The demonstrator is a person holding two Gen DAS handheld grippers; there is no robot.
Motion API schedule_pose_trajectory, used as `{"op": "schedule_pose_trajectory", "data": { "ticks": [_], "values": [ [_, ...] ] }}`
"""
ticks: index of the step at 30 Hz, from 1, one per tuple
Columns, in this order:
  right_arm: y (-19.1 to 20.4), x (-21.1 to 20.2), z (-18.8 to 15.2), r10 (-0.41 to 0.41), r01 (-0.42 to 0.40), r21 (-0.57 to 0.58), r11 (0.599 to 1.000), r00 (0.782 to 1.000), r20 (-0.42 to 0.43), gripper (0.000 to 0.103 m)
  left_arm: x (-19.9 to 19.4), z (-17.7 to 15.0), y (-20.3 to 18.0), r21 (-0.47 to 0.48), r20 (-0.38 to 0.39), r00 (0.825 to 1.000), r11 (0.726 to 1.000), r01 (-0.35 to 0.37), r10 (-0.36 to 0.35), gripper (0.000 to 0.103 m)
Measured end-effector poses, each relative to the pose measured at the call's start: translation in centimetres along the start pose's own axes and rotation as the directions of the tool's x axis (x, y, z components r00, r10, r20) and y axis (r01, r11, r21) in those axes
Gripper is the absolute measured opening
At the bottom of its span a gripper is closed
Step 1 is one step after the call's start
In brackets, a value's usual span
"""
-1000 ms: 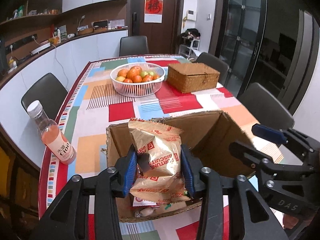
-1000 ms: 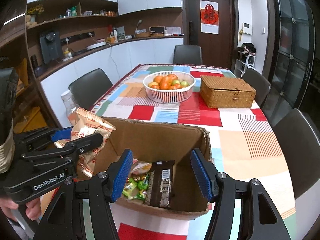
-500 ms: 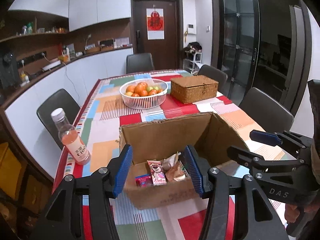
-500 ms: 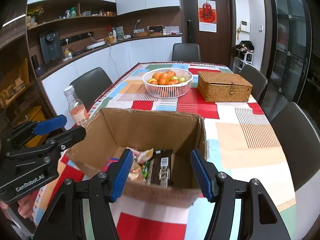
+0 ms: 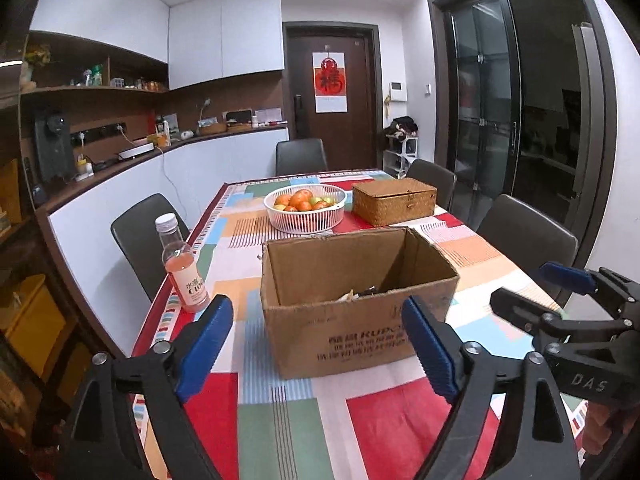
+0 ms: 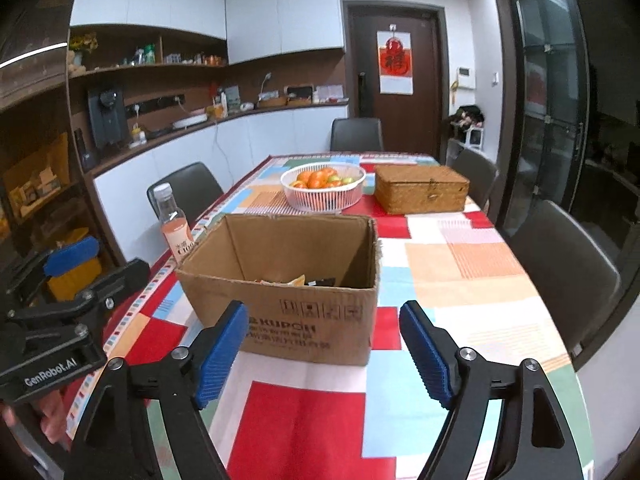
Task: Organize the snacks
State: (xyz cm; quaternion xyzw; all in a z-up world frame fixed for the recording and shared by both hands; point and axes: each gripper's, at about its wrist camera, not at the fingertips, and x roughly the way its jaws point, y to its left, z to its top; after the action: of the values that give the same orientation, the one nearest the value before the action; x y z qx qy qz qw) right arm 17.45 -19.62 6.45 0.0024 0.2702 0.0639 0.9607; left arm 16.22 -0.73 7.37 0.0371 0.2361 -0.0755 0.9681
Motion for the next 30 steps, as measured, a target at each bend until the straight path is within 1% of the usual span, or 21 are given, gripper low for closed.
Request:
{"op": "schedule_pose_trajectory", "data": {
  "ticks": [3,6,11,14,22,30],
  "values": [
    [0.0,-1.9,-0.6,-0.022,0.022,0.000,1.000,0.999,0.038,0.083,-1.5,-1.1,-0.1,-0.011,0.015,1.000,1.000,-0.005,0.005,0.095],
    [0.3,-3.2,-1.4,-0.053,0.054,-0.011,0.998,0.996,0.069,0.086,-2.6,-2.0,-0.3,-0.014,0.021,1.000,1.000,-0.017,0.017,0.097],
    [0.6,-4.4,-2.8,-0.070,0.072,-0.026,0.997,0.995,0.077,0.087,-4.0,-3.5,-0.3,-0.019,0.012,0.999,0.999,-0.045,0.045,0.103],
    [0.9,-5.0,-3.4,-0.070,0.072,-0.034,0.997,0.995,0.074,0.087,-4.3,-4.0,-0.4,-0.028,0.002,0.999,0.999,-0.041,0.041,0.103],
    [0.9,-5.6,-4.5,-0.069,0.073,-0.045,0.996,0.995,0.077,0.087,-5.6,-4.8,-0.4,-0.028,0.028,0.997,0.997,-0.072,0.073,0.103],
    [0.9,-5.8,-5.0,-0.063,0.067,-0.050,0.996,0.995,0.074,0.087,-6.5,-5.0,-0.6,-0.029,0.052,0.995,0.996,-0.088,0.089,0.103]
  ]
}}
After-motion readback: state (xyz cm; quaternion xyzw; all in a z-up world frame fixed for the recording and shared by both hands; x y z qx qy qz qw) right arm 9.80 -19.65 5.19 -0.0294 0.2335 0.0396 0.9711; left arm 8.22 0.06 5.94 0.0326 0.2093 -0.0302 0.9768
